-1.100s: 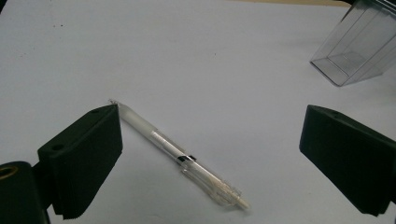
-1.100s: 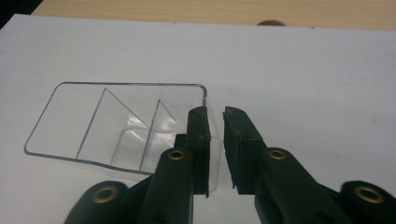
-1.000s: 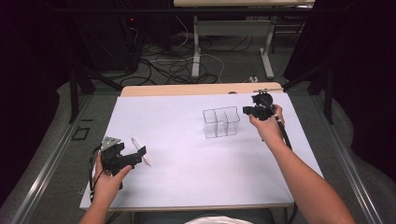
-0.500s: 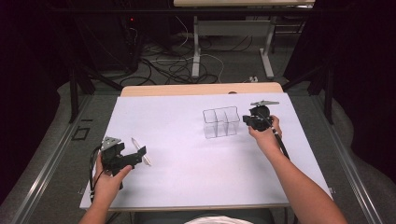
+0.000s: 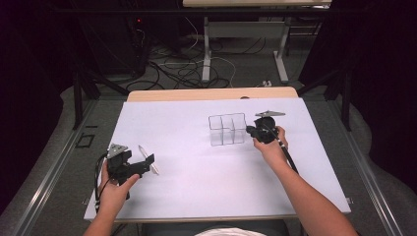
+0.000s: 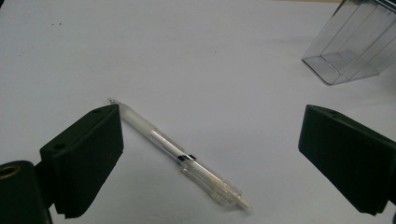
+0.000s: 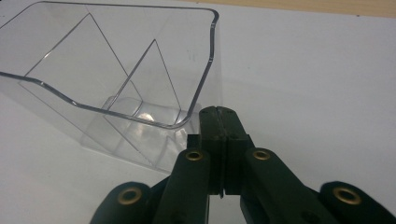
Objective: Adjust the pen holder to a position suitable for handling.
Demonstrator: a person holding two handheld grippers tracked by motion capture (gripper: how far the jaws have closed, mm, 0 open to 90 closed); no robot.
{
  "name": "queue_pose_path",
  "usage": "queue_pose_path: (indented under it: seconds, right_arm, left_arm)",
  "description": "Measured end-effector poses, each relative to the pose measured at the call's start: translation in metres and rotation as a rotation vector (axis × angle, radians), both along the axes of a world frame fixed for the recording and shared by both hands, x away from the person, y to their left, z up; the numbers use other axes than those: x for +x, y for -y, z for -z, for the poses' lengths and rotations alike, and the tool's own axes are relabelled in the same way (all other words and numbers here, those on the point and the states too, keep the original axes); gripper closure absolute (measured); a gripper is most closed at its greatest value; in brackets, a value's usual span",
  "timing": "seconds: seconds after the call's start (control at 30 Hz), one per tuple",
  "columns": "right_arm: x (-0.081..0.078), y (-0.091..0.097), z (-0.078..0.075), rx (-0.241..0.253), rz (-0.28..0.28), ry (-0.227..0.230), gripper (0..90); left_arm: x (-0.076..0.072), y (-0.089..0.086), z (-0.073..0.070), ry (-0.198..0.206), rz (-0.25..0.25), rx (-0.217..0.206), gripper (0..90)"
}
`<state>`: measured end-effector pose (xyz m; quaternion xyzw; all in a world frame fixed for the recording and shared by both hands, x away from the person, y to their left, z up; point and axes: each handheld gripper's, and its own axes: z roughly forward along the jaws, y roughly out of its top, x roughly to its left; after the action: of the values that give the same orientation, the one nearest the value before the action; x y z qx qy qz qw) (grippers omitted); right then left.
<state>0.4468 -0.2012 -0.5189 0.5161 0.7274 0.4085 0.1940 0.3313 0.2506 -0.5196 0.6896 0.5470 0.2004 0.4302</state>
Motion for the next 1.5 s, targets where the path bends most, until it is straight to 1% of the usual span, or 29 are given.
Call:
queue_pose_path:
  seconds: [0.03, 0.07, 0.1, 0.13, 0.17, 0.4, 0.5, 0.53, 0.6, 0.63, 0.7, 0.8, 0.93, 0.97, 1.03, 1.07, 1.1, 1.17, 1.2, 1.23, 1.3, 1.33, 1.37, 1.4, 1.5]
  right_arm:
    - [-0.001, -0.003, 0.001, 0.004, -0.001, -0.004, 90.0]
    - [0.0, -0.005, 0.002, 0.001, -0.007, 0.005, 90.0]
    - [-0.001, -0.007, 0.002, 0.005, -0.006, -0.005, 90.0]
    - [0.0, -0.009, 0.003, 0.004, -0.011, 0.002, 90.0]
    - [-0.001, -0.011, 0.003, 0.01, -0.014, -0.003, 90.0]
    - [0.003, -0.03, 0.005, 0.037, -0.031, 0.003, 90.0]
    - [0.004, -0.038, 0.006, 0.036, -0.033, -0.003, 90.0]
    - [0.004, -0.041, 0.006, 0.035, -0.036, 0.002, 90.0]
    - [0.003, -0.043, 0.006, 0.035, -0.041, -0.006, 90.0]
    - [0.003, -0.045, 0.006, 0.034, -0.046, 0.0, 90.0]
    - [0.002, -0.047, 0.006, 0.04, -0.05, -0.017, 90.0]
    - [0.001, -0.048, 0.006, 0.033, -0.052, -0.017, 90.0]
    - [-0.002, -0.044, 0.0, 0.039, -0.056, -0.003, 90.0]
    - [-0.003, -0.043, -0.002, 0.043, -0.058, 0.001, 89.5]
    - [-0.006, -0.038, -0.008, 0.064, -0.059, 0.018, 86.4]
    - [-0.009, -0.034, -0.012, 0.065, -0.062, 0.036, 84.4]
    - [-0.011, -0.032, -0.014, 0.067, -0.065, 0.043, 81.9]
    - [-0.017, -0.024, -0.019, 0.067, -0.075, 0.08, 75.1]
    - [-0.02, -0.02, -0.021, 0.062, -0.083, 0.097, 72.2]
    - [-0.024, -0.016, -0.022, 0.068, -0.087, 0.11, 69.3]
    - [-0.03, -0.008, -0.024, 0.068, -0.099, 0.146, 64.3]
    - [-0.032, -0.005, -0.025, 0.075, -0.101, 0.152, 62.5]
    - [-0.035, -0.001, -0.026, 0.075, -0.104, 0.167, 60.6]
    - [-0.038, 0.002, -0.027, 0.076, -0.109, 0.18, 59.0]
    - [-0.046, 0.011, -0.029, 0.066, -0.126, 0.199, 54.4]
  left_arm:
    - [0.0, 0.0, 0.0, -0.001, -0.002, -0.002, 6.8]
    - [0.0, 0.0, 0.0, -0.003, -0.003, -0.002, 6.7]
    - [0.0, 0.0, 0.0, -0.003, -0.003, -0.001, 6.7]
    - [0.0, 0.0, 0.0, -0.004, -0.003, -0.001, 6.8]
    - [0.0, 0.0, 0.0, -0.004, -0.004, 0.0, 6.8]
    - [0.0, 0.0, 0.001, -0.011, 0.0, 0.002, 7.1]
    - [0.0, 0.0, 0.001, -0.015, -0.003, 0.003, 7.3]
    - [0.001, -0.001, 0.001, -0.015, -0.004, 0.003, 7.3]
    - [0.001, -0.001, 0.001, -0.014, -0.005, 0.005, 7.4]
    - [0.001, -0.001, 0.001, -0.015, -0.006, 0.007, 7.4]
    - [0.001, -0.001, 0.001, -0.015, -0.01, 0.007, 7.4]
    - [0.001, -0.001, 0.001, -0.014, -0.012, 0.013, 7.6]
    - [0.001, -0.003, 0.001, -0.012, -0.021, 0.018, 8.0]
    - [0.001, -0.004, 0.001, -0.017, -0.024, 0.016, 8.1]
    - [0.001, -0.006, 0.0, -0.025, -0.036, -0.002, 8.5]
    - [0.002, -0.006, 0.0, -0.021, -0.038, -0.011, 8.6]
    - [0.002, -0.008, -0.001, -0.026, -0.047, -0.02, 8.8]
    - [0.002, -0.01, -0.002, -0.028, -0.066, -0.059, 9.2]
    - [0.003, -0.011, -0.002, -0.018, -0.072, -0.076, 9.2]
    - [0.003, -0.012, -0.003, -0.019, -0.079, -0.083, 9.3]
    - [0.005, -0.012, -0.004, -0.018, -0.09, -0.091, 9.9]
    - [0.006, -0.012, -0.004, -0.015, -0.097, -0.1, 10.0]
    - [0.007, -0.012, -0.004, -0.024, -0.099, -0.097, 10.0]
    - [0.008, -0.012, -0.004, -0.023, -0.103, -0.1, 10.3]
    - [0.008, -0.012, -0.004, -0.025, -0.12, -0.089, 14.3]
